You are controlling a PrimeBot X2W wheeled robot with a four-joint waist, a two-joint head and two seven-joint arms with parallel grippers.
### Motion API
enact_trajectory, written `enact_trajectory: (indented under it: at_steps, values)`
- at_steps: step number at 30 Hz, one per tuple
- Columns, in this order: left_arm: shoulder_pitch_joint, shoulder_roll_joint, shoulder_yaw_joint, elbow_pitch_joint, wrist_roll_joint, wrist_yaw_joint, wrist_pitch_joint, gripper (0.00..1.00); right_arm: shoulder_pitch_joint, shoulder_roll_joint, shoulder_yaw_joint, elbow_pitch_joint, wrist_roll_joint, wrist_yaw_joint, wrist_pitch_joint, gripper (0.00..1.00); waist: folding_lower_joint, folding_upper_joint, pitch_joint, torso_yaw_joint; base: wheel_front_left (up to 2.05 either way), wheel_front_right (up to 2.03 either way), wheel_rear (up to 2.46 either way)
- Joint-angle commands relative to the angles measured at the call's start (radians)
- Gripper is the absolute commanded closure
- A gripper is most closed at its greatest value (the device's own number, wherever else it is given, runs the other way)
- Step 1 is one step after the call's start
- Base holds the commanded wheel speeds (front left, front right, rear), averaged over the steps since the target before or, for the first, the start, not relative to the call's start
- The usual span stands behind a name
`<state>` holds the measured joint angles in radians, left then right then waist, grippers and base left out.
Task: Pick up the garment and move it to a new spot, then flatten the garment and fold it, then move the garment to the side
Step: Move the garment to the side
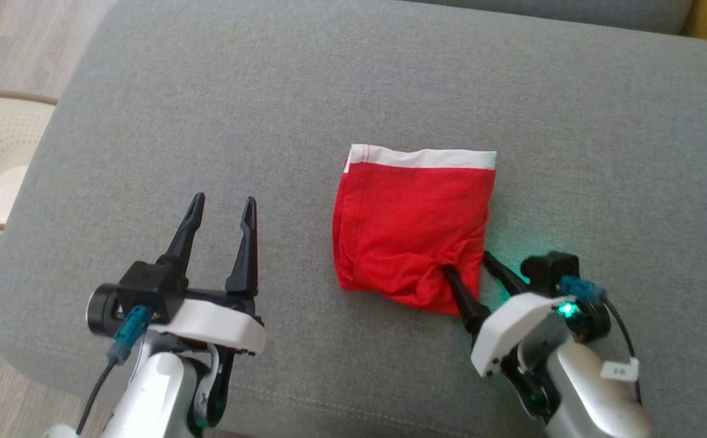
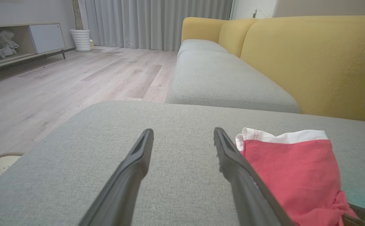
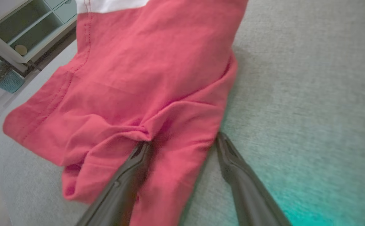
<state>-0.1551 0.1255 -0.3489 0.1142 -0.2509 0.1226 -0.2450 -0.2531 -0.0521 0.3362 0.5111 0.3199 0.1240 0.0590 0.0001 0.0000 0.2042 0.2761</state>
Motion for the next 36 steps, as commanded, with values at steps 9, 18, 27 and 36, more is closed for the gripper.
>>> enact_trajectory:
  at_steps: [9, 18, 27, 36]
  values:
    - [-0.046, 0.01, 0.05, -0.02, 0.002, 0.0, -0.015, 0.0, -0.071, 0.002, 0.035, 0.023, -0.006, 0.007, -0.017, 1.0, -0.0001, 0.0, 0.0, -0.045, 0.0, 0.0, 0.0]
    - [-0.04, 0.023, 0.069, -0.041, 0.008, 0.003, -0.016, 0.0, -0.067, -0.051, 0.063, -0.09, -0.101, 0.007, 0.009, 1.0, -0.0001, 0.0, 0.012, -0.199, 0.0, 0.0, 0.0]
    - [-0.054, 0.042, 0.082, -0.065, 0.015, 0.004, -0.017, 0.0, -0.072, -0.292, 0.079, -0.326, -0.105, 0.007, 0.141, 1.0, -0.0001, 0.0, 0.053, -0.4, 0.0, 0.0, 0.0]
    - [-0.106, 0.048, 0.067, -0.059, 0.023, -0.01, -0.017, 0.0, -0.177, -0.532, -0.044, -0.39, -0.044, 0.007, 0.227, 1.0, -0.0001, 0.0, 0.123, -0.486, 0.0, 0.0, 0.0]
